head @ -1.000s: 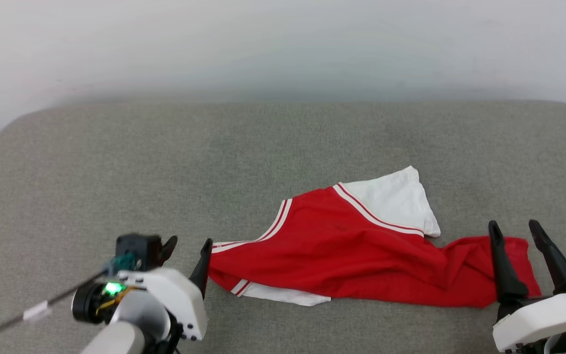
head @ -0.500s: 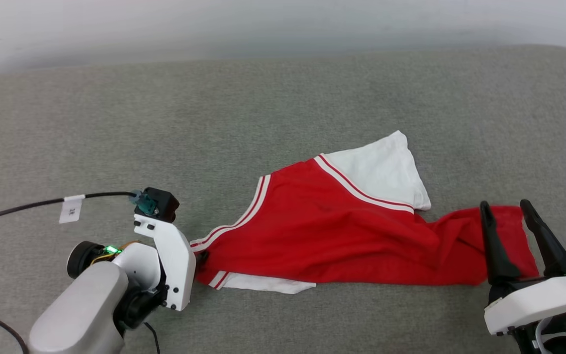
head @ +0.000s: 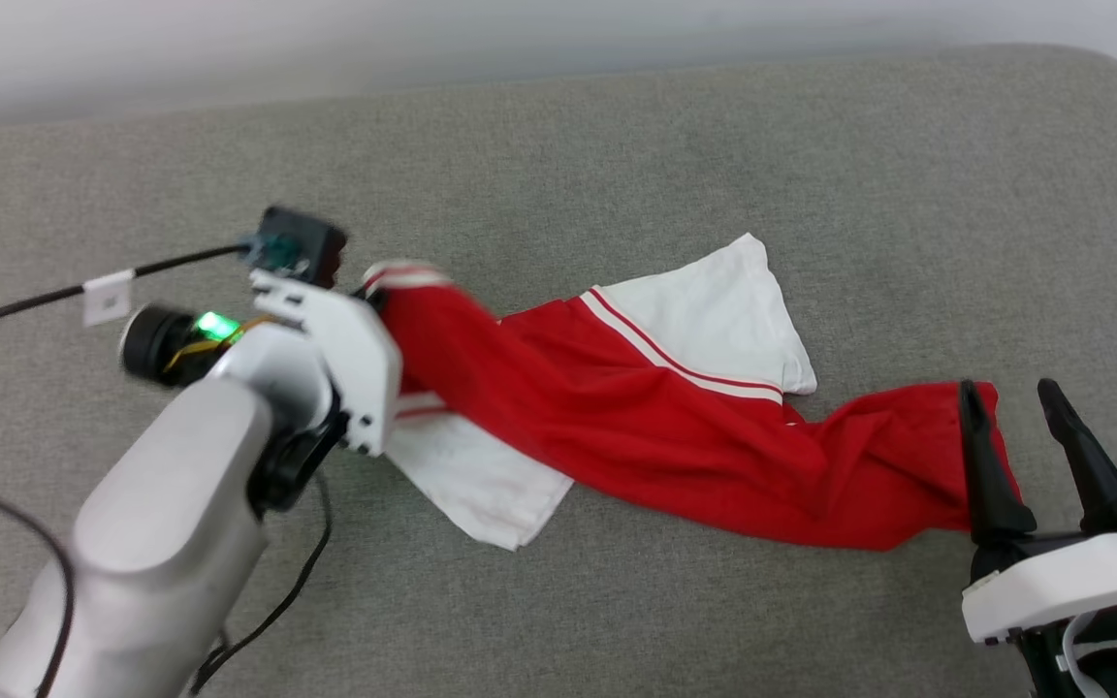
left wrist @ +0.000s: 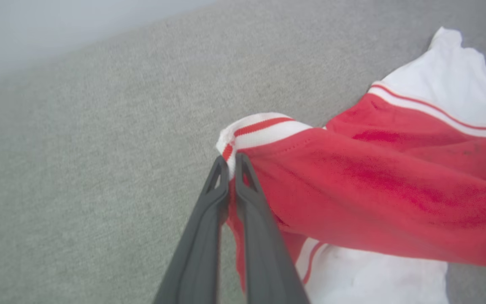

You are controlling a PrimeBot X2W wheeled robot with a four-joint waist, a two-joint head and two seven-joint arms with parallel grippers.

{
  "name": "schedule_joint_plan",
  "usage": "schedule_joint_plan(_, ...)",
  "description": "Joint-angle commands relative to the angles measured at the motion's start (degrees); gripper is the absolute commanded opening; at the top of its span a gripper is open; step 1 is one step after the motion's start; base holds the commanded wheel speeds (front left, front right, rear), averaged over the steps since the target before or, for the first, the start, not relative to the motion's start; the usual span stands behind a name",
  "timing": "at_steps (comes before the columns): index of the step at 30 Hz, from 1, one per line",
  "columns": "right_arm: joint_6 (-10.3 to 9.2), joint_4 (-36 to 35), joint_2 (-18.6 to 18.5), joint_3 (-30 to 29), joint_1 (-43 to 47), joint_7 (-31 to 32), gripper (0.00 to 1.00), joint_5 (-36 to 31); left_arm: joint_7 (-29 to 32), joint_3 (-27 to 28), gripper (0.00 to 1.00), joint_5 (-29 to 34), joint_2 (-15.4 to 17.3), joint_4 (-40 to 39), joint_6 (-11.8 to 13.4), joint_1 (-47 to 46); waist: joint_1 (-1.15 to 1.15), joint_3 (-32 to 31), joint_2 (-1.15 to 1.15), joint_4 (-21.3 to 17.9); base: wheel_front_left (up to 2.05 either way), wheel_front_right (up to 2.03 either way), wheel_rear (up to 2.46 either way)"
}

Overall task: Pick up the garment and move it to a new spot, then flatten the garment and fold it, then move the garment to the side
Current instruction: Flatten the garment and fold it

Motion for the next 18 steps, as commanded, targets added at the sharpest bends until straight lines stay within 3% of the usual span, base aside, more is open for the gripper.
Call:
schedule_joint_plan(1, -0.02, 0.0, 0.1, 0.1, -1.2, -0.3, 1.0, 0.5, -1.4, -0.6, 0.0, 1.1, -1.5, 0.6, 0.2, -2.3, 0.0, 0.5, 0.0, -0.3, 0.0, 0.0, 0.0)
schedule_joint_plan(7, -0.02, 0.3, 0.1, 1.1, -2.7, -0.5, 1.0, 0.6, -4.8, -4.0, 0.0, 3.9, -7.7, 5.5, -1.9, -8.1, 0.0, 2.2, 0.0, -1.6, 0.0, 0.0, 0.0)
schedule_joint_plan(10, -0.02, 0.8, 0.1, 1.8, -3.7, -0.8, 1.0, 0.6, -5.0, -6.3, 0.0, 3.8, -11.4, 11.1, -4.0, -9.0, 0.0, 2.8, 0.0, -2.5, 0.0, 0.0, 0.0)
schedule_joint_plan(15, -0.02, 1.3, 0.1, 3.0, -4.9, -1.3, 1.0, 0.5, -5.7, -7.7, 0.0, 2.3, -14.7, 20.3, -6.7, -8.2, 0.0, 3.3, 0.0, -3.4, 0.0, 0.0, 0.0)
schedule_joint_plan(16, -0.02, 1.3, 0.1, 3.2, -5.0, -1.5, 1.0, 0.4, -6.4, -7.5, 0.18, 1.9, -15.2, 21.6, -6.9, -8.2, 0.0, 3.2, 0.0, -3.4, 0.0, 0.0, 0.0)
schedule_joint_plan(17, -0.02, 1.4, 0.1, 3.2, -5.1, -1.6, 1.0, 0.2, -7.4, -7.3, 0.8, 1.7, -15.5, 22.8, -7.2, -8.1, 0.0, 3.0, 0.0, -3.3, 0.0, 0.0, 0.0)
schedule_joint_plan(18, -0.02, 1.6, 0.1, 3.1, -5.1, -1.6, 1.0, 0.1, -9.0, -7.1, 1.0, 1.6, -15.8, 23.5, -7.3, -8.0, 0.0, 2.6, 0.0, -3.0, 0.0, 0.0, 0.0)
